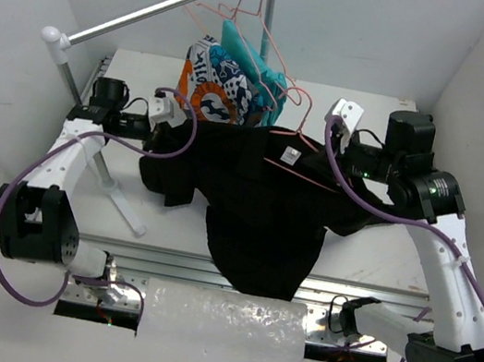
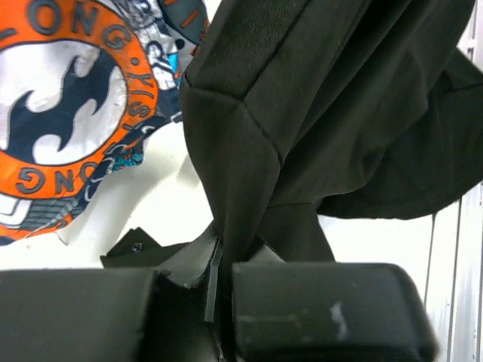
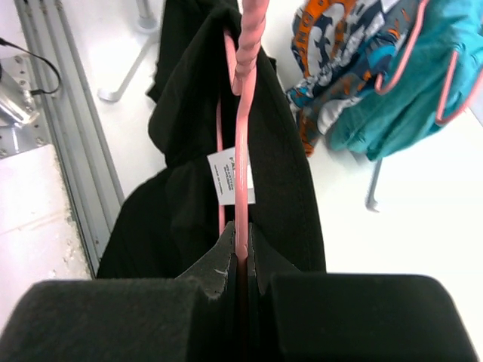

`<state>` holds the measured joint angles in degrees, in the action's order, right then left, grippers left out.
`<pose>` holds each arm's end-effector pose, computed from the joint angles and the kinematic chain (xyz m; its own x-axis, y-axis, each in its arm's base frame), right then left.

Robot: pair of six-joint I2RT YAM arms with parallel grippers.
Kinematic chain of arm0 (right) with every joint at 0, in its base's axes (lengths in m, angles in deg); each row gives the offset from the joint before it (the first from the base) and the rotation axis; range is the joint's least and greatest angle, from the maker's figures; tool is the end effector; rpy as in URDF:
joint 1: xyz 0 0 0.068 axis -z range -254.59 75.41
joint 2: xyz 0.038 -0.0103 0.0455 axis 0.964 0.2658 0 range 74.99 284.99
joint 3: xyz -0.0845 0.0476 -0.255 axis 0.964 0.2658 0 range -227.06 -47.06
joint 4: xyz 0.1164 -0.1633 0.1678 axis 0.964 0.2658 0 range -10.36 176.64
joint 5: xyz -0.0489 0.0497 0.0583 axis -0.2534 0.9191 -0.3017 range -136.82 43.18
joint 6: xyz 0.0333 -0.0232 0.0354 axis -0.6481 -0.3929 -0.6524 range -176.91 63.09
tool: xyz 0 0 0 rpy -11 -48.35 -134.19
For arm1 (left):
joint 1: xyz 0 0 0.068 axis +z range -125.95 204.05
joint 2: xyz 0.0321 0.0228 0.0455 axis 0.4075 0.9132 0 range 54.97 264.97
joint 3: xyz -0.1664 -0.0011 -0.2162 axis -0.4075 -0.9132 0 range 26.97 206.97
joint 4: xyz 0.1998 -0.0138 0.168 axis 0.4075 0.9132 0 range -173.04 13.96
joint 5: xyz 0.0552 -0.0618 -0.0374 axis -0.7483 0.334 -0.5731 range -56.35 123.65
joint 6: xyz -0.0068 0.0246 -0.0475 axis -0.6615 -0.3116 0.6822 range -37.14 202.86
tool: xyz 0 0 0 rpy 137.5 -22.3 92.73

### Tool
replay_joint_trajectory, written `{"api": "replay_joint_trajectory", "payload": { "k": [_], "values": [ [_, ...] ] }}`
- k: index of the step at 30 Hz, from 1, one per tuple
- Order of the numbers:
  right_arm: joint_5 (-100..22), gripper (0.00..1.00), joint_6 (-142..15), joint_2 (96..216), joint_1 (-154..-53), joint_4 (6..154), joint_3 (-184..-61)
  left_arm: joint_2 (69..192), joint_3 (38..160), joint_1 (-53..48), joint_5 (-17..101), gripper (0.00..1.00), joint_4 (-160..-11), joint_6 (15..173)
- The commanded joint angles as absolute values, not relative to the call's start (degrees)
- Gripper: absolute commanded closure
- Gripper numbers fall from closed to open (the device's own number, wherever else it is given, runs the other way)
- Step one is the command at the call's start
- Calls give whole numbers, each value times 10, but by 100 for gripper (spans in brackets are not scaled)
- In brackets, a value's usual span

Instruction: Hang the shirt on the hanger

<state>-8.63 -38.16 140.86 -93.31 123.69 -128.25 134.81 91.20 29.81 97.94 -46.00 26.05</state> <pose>0.2031 0.0920 0.4281 -0.1851 -0.3294 -0.9259 -0.8714 0.4905 -0.0003 0.2815 -0.0038 0.2942 -0.0141 0.3636 -0.9315 0.9358 0.3330 0.1159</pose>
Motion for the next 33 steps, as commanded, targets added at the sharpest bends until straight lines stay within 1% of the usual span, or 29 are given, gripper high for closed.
{"api": "replay_joint_trajectory", "payload": {
  "k": [1,6,11,12,13,14,16,17,18,20,22,27,29,30,33],
  "values": [
    [-75,100,-360,1409,-916,1236,-1319,1352,946,322,1033,100,-400,214],
    [-72,100,-357,1413,-913,1243,-1345,1387,957,356,1058,100,-379,200],
    [-68,100,-369,1423,-914,1238,-1350,1405,960,344,1084,100,-267,74],
    [-62,100,-373,1424,-918,1228,-1341,1402,963,336,1080,91,-253,41],
    [-61,100,-376,1424,-922,1223,-1336,1398,967,326,1076,78,-243,33],
    [-61,100,-379,1425,-931,1217,-1329,1385,973,307,1067,52,-240,33],
    [-58,100,-384,1421,-934,1203,-1312,1356,970,279,1053,32,-272,80],
    [-58,100,-384,1420,-934,1198,-1305,1346,966,273,1032,30,-329,113],
    [-59,100,-384,1419,-935,1190,-1293,1336,960,268,1023,30,-355,164],
    [-65,100,-380,1418,-936,1191,-1277,1322,951,264,1005,29,-386,183],
    [-74,100,-374,1422,-939,1198,-1269,1321,962,263,1002,26,-385,182],
    [-146,100,-370,1432,-989,1206,-1254,1321,1007,251,1012,22,-386,213],
    [-167,100,-372,1435,-1015,1201,-1252,1322,1034,245,1011,16,-386,234],
    [-181,100,-373,1440,-1023,1195,-1249,1325,1052,223,1006,13,-370,236],
    [-186,100,-382,1449,-1040,1170,-1235,1333,1090,204,1007,12,-316,186]
  ]
}}
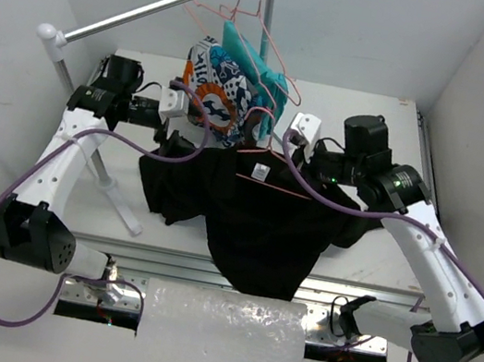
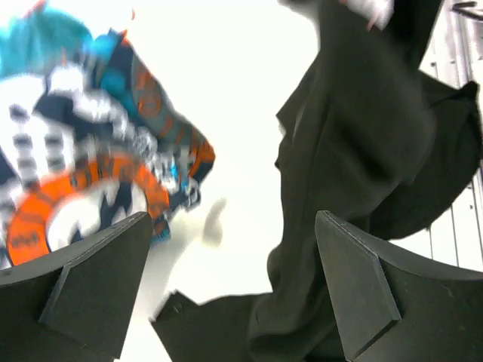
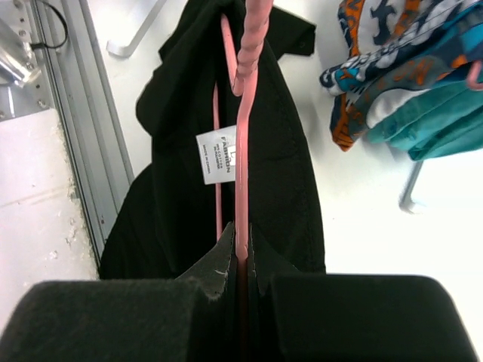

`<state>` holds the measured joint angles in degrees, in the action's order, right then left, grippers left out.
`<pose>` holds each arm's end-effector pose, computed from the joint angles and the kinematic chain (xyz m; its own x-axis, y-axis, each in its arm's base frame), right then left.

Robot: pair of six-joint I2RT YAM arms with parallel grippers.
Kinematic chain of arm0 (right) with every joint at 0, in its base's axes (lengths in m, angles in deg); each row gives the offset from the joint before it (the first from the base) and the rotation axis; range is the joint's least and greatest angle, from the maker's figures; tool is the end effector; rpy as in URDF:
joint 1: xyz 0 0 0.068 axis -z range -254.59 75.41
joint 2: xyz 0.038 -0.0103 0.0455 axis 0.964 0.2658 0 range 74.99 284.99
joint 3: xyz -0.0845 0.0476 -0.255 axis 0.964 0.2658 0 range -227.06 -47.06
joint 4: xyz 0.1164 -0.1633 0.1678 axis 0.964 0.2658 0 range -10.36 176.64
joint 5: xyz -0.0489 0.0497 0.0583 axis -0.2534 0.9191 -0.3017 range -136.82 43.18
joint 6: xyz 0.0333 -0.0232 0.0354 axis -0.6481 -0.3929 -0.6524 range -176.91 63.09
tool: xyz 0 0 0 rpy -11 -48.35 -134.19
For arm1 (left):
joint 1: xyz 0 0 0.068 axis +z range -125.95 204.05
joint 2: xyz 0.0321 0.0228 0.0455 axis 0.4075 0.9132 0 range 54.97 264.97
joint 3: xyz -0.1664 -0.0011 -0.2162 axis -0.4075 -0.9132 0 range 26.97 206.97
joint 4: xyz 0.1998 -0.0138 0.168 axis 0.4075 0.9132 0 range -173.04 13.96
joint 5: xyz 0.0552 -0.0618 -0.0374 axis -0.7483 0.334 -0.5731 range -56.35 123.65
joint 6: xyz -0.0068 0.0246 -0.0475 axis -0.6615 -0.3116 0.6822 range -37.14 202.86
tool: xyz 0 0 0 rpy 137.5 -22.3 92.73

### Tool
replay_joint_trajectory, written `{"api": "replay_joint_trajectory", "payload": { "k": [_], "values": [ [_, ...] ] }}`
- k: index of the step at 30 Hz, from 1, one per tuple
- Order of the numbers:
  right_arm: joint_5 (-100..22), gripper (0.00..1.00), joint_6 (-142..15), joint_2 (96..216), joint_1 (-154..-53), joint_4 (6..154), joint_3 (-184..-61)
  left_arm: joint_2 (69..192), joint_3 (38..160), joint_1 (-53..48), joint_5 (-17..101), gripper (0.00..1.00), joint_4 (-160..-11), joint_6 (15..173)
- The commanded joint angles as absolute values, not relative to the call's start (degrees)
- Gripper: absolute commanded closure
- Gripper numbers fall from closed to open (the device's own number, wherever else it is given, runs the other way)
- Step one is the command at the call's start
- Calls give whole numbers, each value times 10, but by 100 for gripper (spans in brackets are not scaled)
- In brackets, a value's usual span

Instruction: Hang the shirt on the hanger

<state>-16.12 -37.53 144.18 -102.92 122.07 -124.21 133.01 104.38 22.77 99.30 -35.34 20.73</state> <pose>0.2086 0.1331 0.3945 -0.2117 -0.4382 -0.8736 -0.8997 0.4364 -0.0008 0.2690 -0.0385 0.3629 0.1946 0.3603 -0.9123 0.9475 0.1715 0.2698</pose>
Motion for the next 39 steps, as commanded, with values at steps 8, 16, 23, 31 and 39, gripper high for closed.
{"api": "replay_joint_trajectory", "payload": {
  "k": [8,16,23,31,39],
  "values": [
    [-176,100,-398,1491,-1083,1128,-1258,1335,1106,87,1006,12,-294,228],
    [-120,100,-406,1481,-1099,1064,-1223,1331,1031,67,966,22,-481,358],
    [-129,100,-413,1487,-1101,1061,-1223,1337,1031,61,983,100,-483,368],
    [-247,5,-510,1448,-1101,1019,-1224,1329,1019,60,897,100,-480,350],
    [-433,48,-700,1416,-1099,1135,-1246,1319,1011,60,855,100,-490,350]
  ]
}}
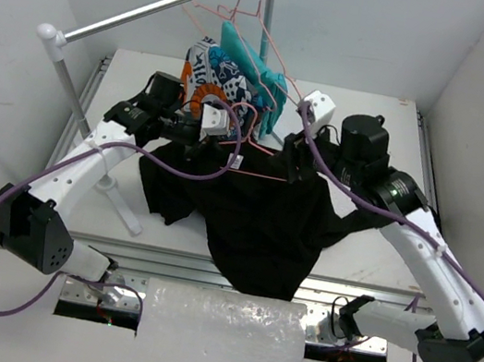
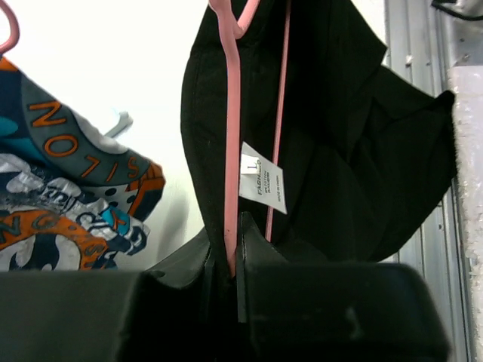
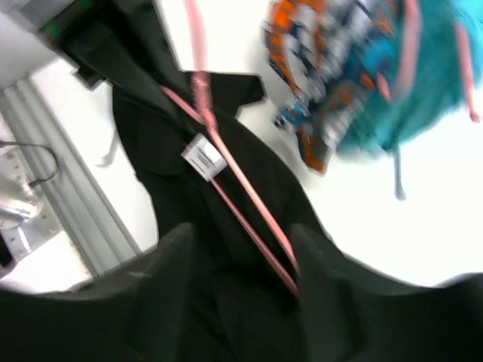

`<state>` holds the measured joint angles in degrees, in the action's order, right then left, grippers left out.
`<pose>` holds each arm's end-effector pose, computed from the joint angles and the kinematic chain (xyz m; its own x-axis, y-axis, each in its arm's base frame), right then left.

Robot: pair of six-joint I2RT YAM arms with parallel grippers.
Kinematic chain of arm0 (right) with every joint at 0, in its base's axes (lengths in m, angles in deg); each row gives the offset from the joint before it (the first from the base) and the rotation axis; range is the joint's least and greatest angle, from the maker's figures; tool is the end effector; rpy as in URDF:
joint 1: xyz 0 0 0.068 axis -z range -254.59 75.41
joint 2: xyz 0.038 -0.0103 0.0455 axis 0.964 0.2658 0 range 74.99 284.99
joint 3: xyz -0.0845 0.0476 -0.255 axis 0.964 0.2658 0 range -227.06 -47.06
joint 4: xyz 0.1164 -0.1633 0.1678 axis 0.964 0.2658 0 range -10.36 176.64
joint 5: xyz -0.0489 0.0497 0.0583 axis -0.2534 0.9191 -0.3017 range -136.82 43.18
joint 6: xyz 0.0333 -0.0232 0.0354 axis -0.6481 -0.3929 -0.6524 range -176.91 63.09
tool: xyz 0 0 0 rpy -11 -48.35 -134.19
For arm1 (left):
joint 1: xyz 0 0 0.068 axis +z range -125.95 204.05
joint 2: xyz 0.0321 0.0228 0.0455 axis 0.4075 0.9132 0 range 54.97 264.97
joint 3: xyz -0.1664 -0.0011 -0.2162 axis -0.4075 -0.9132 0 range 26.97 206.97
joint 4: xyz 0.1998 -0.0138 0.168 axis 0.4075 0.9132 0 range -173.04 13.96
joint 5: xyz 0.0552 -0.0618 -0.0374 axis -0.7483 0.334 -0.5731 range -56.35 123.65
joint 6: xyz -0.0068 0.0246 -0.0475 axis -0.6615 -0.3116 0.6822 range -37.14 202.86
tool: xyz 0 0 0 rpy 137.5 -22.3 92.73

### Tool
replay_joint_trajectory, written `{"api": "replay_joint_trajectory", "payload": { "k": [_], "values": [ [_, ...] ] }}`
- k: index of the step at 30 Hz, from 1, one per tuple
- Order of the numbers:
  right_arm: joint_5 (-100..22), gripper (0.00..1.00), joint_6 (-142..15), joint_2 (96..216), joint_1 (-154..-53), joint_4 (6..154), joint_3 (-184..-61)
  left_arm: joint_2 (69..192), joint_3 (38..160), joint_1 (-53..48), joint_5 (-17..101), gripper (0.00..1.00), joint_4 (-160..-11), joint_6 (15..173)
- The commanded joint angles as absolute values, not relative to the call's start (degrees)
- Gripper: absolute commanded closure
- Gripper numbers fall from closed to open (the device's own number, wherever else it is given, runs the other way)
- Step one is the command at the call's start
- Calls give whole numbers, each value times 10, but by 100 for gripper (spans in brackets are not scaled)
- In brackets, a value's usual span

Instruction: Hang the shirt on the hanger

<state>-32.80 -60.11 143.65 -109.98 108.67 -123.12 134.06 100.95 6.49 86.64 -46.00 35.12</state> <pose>0.2070 0.1576 0.4105 -0.3418 -0.1763 -0.9231 -0.7275 0.6714 0.1411 0.2679 -0.1146 0.3467 0.1221 0.4288 -0.8951 0.9752 0.1159 0.1886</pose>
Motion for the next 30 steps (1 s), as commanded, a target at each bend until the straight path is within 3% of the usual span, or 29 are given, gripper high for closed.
{"api": "replay_joint_trajectory", "payload": {
  "k": [1,4,6,7,10,16,19,21,23,24,30],
  "values": [
    [-454,55,-737,1405,-1097,1164,-1233,1318,1009,60,852,100,-491,350],
    [-460,65,-804,1392,-1041,1221,-1218,1316,1007,59,845,100,-494,349],
    [-417,57,-856,1391,-968,1229,-1203,1316,1006,59,845,100,-496,349],
    [-410,44,-862,1389,-956,1218,-1184,1316,1004,59,849,100,-502,350],
    [-396,35,-863,1394,-954,1192,-1166,1316,997,56,847,100,-515,365],
    [-347,38,-860,1407,-953,1160,-1137,1311,990,52,851,100,-521,369],
    [-336,44,-860,1406,-953,1135,-1113,1311,988,52,853,100,-533,377],
    [-333,57,-858,1411,-953,1108,-1097,1311,988,52,858,100,-537,380],
    [-335,76,-852,1420,-954,1097,-1096,1311,988,52,858,100,-542,385],
    [-339,98,-849,1425,-953,1092,-1102,1311,987,52,856,100,-545,394],
    [-334,100,-800,1427,-976,1048,-1111,1307,971,52,832,100,-583,463]
  ]
}}
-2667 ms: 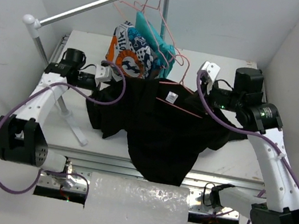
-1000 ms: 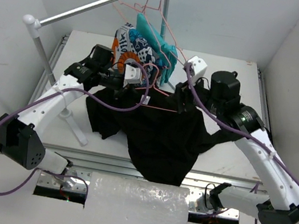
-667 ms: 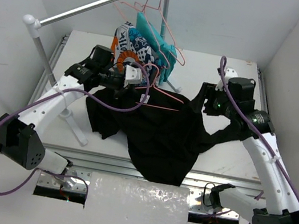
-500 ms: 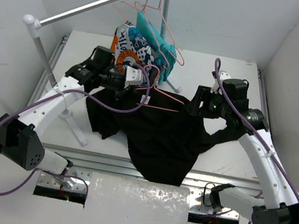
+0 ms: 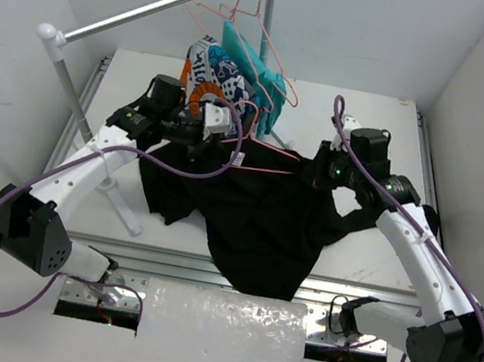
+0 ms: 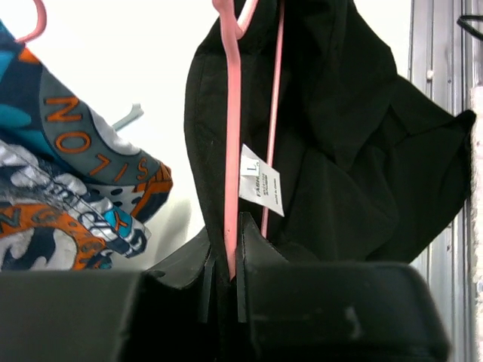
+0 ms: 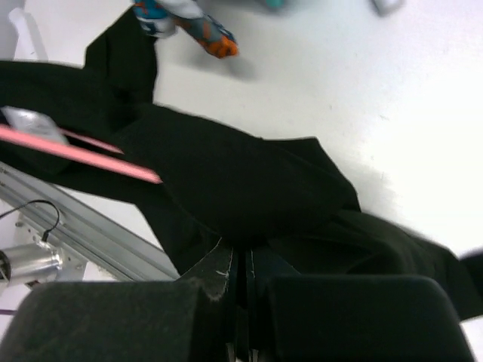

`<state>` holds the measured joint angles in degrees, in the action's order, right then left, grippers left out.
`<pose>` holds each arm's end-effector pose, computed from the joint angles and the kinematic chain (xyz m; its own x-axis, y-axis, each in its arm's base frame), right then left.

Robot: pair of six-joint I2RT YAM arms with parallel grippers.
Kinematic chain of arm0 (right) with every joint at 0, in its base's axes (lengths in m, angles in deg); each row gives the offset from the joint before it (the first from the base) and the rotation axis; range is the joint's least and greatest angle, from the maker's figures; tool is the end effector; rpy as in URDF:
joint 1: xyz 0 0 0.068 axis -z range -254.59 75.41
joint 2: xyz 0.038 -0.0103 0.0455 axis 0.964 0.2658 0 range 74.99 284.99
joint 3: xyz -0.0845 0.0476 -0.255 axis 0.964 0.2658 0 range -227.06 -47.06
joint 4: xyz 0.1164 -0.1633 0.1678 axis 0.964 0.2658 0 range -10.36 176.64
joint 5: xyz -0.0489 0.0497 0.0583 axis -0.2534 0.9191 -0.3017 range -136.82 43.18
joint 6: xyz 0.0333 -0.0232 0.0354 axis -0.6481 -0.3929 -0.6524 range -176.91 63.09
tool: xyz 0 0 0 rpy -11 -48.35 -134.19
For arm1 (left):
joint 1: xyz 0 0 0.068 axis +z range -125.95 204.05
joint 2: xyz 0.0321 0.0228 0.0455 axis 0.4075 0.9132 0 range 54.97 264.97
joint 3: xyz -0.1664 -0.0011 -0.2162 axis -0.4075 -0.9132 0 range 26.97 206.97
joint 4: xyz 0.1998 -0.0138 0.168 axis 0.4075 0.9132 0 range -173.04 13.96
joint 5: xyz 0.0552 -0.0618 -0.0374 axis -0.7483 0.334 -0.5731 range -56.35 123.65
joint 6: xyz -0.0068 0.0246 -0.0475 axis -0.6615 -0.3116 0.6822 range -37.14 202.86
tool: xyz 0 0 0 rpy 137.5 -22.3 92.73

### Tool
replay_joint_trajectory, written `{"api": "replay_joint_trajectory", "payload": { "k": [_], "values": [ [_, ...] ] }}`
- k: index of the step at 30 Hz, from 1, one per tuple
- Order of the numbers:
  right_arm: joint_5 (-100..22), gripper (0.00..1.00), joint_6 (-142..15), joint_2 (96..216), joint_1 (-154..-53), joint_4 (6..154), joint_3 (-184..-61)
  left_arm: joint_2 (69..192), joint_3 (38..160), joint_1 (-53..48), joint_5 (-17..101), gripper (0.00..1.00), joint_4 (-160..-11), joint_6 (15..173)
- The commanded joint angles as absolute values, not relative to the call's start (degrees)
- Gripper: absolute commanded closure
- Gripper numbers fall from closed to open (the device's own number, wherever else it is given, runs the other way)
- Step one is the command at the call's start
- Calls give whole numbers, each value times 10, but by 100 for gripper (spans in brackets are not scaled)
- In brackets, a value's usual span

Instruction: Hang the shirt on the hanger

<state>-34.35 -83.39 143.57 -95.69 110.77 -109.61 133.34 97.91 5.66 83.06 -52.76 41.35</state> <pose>0.2400 0.1008 0.3276 -0.7328 0.1839 -0.6551 -0.2070 0.8569 0.4721 0.2707 -0.1185 0.3405 0.0794 0.4282 -0.9002 0.9653 0.1924 0.1767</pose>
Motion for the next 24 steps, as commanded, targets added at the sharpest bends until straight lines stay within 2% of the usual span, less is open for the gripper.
{"api": "replay_joint_trajectory", "payload": {
  "k": [1,5,13,14,15,16,17,21,24],
  "values": [
    [-345,100,-775,1426,-989,1045,-1112,1304,968,52,828,100,-592,472],
    [-341,100,-699,1436,-1096,1035,-1116,1305,957,51,801,100,-628,502],
    [-324,100,-663,1438,-1111,1054,-1098,1304,961,55,787,100,-654,525],
    [-298,90,-654,1437,-1111,1070,-1097,1304,961,57,793,100,-655,525],
    [-279,75,-629,1435,-1111,1081,-1098,1304,961,59,799,100,-655,522],
    [-263,55,-614,1435,-1111,1093,-1100,1304,961,59,813,100,-651,509],
    [-250,39,-601,1431,-1111,1119,-1110,1304,961,59,822,100,-646,496],
    [-220,12,-526,1401,-1111,1172,-1190,1301,959,59,859,100,-622,454],
    [-197,7,-503,1382,-1109,1180,-1272,1301,957,59,878,100,-601,432]
  ]
}}
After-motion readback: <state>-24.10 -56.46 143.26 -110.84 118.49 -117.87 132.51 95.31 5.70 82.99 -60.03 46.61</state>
